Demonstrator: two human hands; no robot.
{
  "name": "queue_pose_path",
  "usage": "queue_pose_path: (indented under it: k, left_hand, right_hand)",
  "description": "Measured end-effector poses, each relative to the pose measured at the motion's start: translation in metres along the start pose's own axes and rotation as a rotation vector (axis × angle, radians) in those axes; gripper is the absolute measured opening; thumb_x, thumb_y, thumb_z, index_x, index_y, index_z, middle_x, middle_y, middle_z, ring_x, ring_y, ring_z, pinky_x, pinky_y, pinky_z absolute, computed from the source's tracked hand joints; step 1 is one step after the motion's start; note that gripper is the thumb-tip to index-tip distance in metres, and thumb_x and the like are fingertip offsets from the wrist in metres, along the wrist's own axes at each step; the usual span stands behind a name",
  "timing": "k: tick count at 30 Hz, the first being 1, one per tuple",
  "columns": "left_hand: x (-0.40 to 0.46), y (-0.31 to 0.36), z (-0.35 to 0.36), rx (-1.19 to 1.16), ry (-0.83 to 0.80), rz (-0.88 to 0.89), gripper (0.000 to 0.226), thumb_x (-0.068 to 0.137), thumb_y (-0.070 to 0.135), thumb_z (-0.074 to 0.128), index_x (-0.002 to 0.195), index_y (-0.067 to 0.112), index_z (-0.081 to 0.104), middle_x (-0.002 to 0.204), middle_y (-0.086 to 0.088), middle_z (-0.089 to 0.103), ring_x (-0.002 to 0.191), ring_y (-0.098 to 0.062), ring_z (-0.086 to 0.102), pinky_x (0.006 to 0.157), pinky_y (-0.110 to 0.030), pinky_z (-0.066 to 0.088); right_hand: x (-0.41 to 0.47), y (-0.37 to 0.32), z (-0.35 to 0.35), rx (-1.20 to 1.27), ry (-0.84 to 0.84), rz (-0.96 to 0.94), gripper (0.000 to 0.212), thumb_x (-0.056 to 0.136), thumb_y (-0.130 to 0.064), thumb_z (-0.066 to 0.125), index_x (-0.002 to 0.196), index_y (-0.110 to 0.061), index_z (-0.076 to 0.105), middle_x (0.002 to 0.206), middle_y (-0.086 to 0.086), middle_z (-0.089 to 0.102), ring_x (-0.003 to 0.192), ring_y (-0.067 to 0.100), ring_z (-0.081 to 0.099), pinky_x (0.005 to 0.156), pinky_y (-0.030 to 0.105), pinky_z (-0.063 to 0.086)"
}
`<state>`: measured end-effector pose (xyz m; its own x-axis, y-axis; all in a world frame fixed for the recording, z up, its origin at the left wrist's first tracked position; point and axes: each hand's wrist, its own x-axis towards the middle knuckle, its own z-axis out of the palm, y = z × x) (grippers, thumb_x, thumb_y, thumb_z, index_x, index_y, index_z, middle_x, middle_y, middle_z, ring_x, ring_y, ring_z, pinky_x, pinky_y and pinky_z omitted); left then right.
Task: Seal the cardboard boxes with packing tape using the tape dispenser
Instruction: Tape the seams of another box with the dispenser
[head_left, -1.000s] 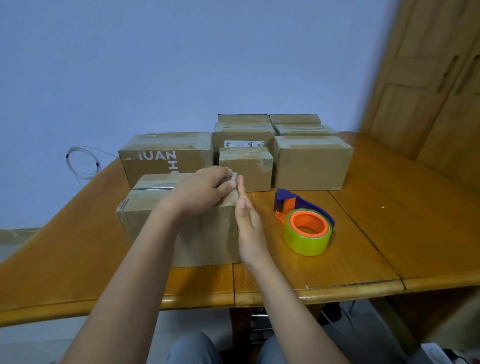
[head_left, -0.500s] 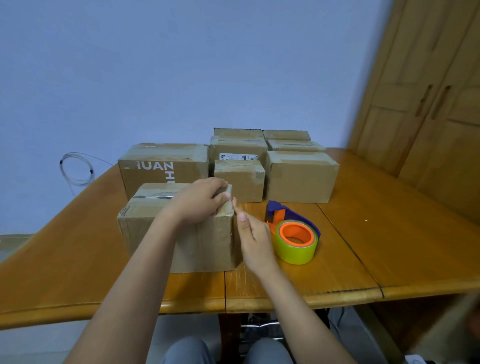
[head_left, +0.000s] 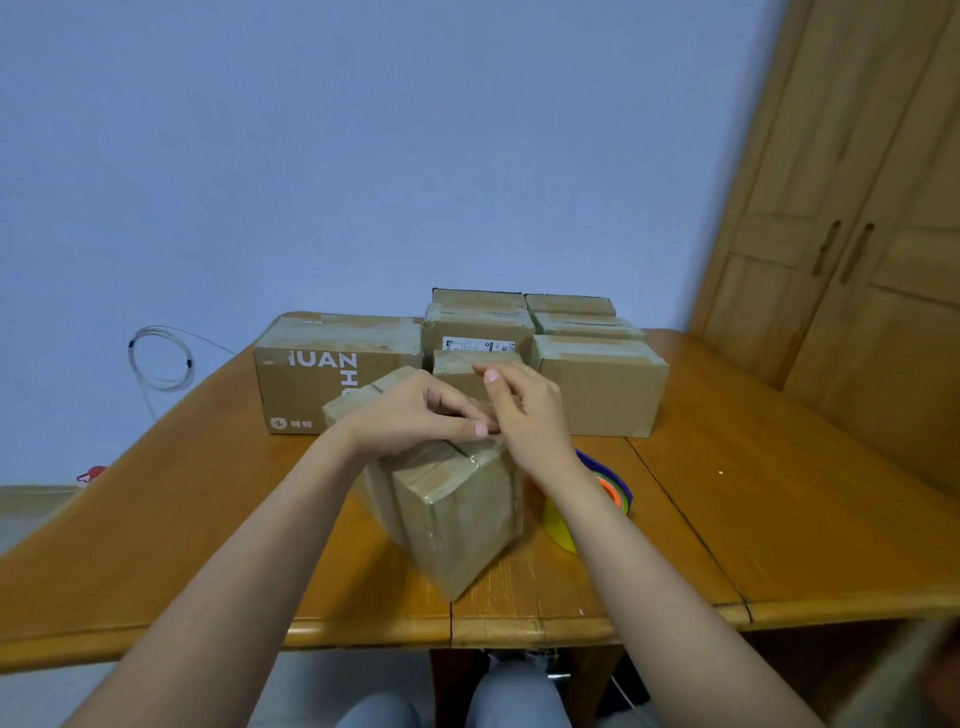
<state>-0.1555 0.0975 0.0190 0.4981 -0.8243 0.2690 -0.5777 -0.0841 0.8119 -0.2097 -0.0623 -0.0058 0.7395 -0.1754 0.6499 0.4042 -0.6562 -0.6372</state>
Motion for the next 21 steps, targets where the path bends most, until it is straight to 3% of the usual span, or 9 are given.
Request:
queue_pose_path:
  k: [4, 6, 8, 10, 12, 13, 15, 18, 21]
  left_hand:
    - [0.004, -0.002, 0.008, -0.016, 0.183, 0.062, 0.026, 0.071, 0.035, 0.073, 0.080, 0.012, 0.080, 0.082, -0.017, 0.074, 0.080, -0.038, 0.067, 0.074, -0.042, 0.051]
    - [0.004, -0.002, 0.013, 0.117, 0.242, 0.092, 0.031, 0.069, 0.041, 0.065, 0.072, 0.014, 0.079, 0.070, -0.011, 0.072, 0.071, -0.036, 0.064, 0.068, -0.040, 0.051]
    - [-0.001, -0.001, 0.015, 0.293, 0.229, 0.118, 0.043, 0.073, 0.045, 0.056, 0.074, 0.008, 0.077, 0.067, -0.007, 0.071, 0.065, -0.029, 0.062, 0.063, -0.038, 0.050]
    - [-0.007, -0.005, 0.017, 0.475, 0.266, 0.116, 0.048, 0.080, 0.051, 0.047, 0.084, 0.013, 0.076, 0.081, 0.002, 0.072, 0.075, -0.017, 0.064, 0.067, -0.039, 0.050]
    - [-0.009, -0.015, 0.020, 0.678, 0.404, 0.051, 0.054, 0.082, 0.058, 0.037, 0.106, 0.024, 0.072, 0.112, 0.010, 0.068, 0.105, -0.008, 0.059, 0.092, -0.042, 0.046]
    - [-0.009, -0.019, 0.021, 0.735, 0.429, -0.034, 0.062, 0.080, 0.063, 0.031, 0.120, 0.030, 0.066, 0.129, 0.013, 0.060, 0.121, -0.008, 0.050, 0.106, -0.048, 0.034]
    - [-0.008, -0.029, 0.021, 0.646, 0.358, -0.214, 0.082, 0.071, 0.075, 0.024, 0.139, 0.034, 0.049, 0.150, 0.013, 0.038, 0.140, -0.010, 0.029, 0.117, -0.053, 0.011]
    - [-0.003, -0.040, 0.014, 0.453, 0.242, -0.219, 0.100, 0.061, 0.092, 0.031, 0.141, 0.033, 0.046, 0.153, 0.010, 0.034, 0.144, -0.013, 0.021, 0.116, -0.057, 0.009]
    - [0.004, -0.035, 0.007, 0.421, 0.187, -0.242, 0.092, 0.062, 0.083, 0.039, 0.140, 0.034, 0.046, 0.153, 0.013, 0.031, 0.145, -0.008, 0.015, 0.118, -0.053, 0.003]
  right_hand:
    - [0.004, -0.003, -0.001, -0.011, -0.071, 0.046, 0.032, 0.101, -0.023, 0.044, 0.122, -0.011, 0.064, 0.122, 0.004, 0.064, 0.115, 0.017, 0.056, 0.096, 0.037, 0.046]
    - [0.005, 0.000, -0.001, -0.031, -0.206, 0.054, 0.035, 0.102, -0.026, 0.042, 0.131, -0.014, 0.058, 0.132, 0.002, 0.058, 0.125, 0.015, 0.050, 0.102, 0.028, 0.039]
    - [0.003, 0.004, 0.000, -0.043, -0.356, 0.040, 0.041, 0.103, -0.031, 0.038, 0.140, -0.017, 0.048, 0.143, 0.000, 0.048, 0.134, 0.012, 0.040, 0.109, 0.027, 0.031]
    - [0.000, 0.004, -0.001, -0.003, -0.460, 0.065, 0.049, 0.102, -0.041, 0.034, 0.146, -0.021, 0.037, 0.151, -0.004, 0.037, 0.139, 0.008, 0.030, 0.115, 0.030, 0.025]
    - [-0.002, 0.002, -0.005, 0.008, -0.530, 0.108, 0.066, 0.093, -0.060, 0.026, 0.149, -0.026, 0.027, 0.155, -0.009, 0.027, 0.142, 0.005, 0.022, 0.116, 0.028, 0.020]
    - [-0.003, 0.000, -0.007, -0.024, -0.564, 0.123, 0.078, 0.085, -0.070, 0.021, 0.150, -0.026, 0.024, 0.157, -0.010, 0.023, 0.143, 0.005, 0.018, 0.116, 0.027, 0.018]
    - [-0.004, -0.004, -0.010, -0.138, -0.635, 0.124, 0.093, 0.074, -0.076, 0.012, 0.151, -0.025, 0.020, 0.158, -0.009, 0.017, 0.145, 0.005, 0.011, 0.118, 0.028, 0.013]
    - [-0.009, -0.006, -0.015, -0.219, -0.692, 0.126, 0.085, 0.081, -0.069, 0.012, 0.152, -0.023, 0.016, 0.159, -0.009, 0.012, 0.146, 0.005, 0.004, 0.119, 0.030, 0.009]
    - [-0.008, 0.003, -0.026, -0.003, -0.618, 0.205, 0.070, 0.089, -0.063, 0.022, 0.150, -0.028, 0.027, 0.155, -0.012, 0.024, 0.142, 0.003, 0.018, 0.118, 0.029, 0.017]
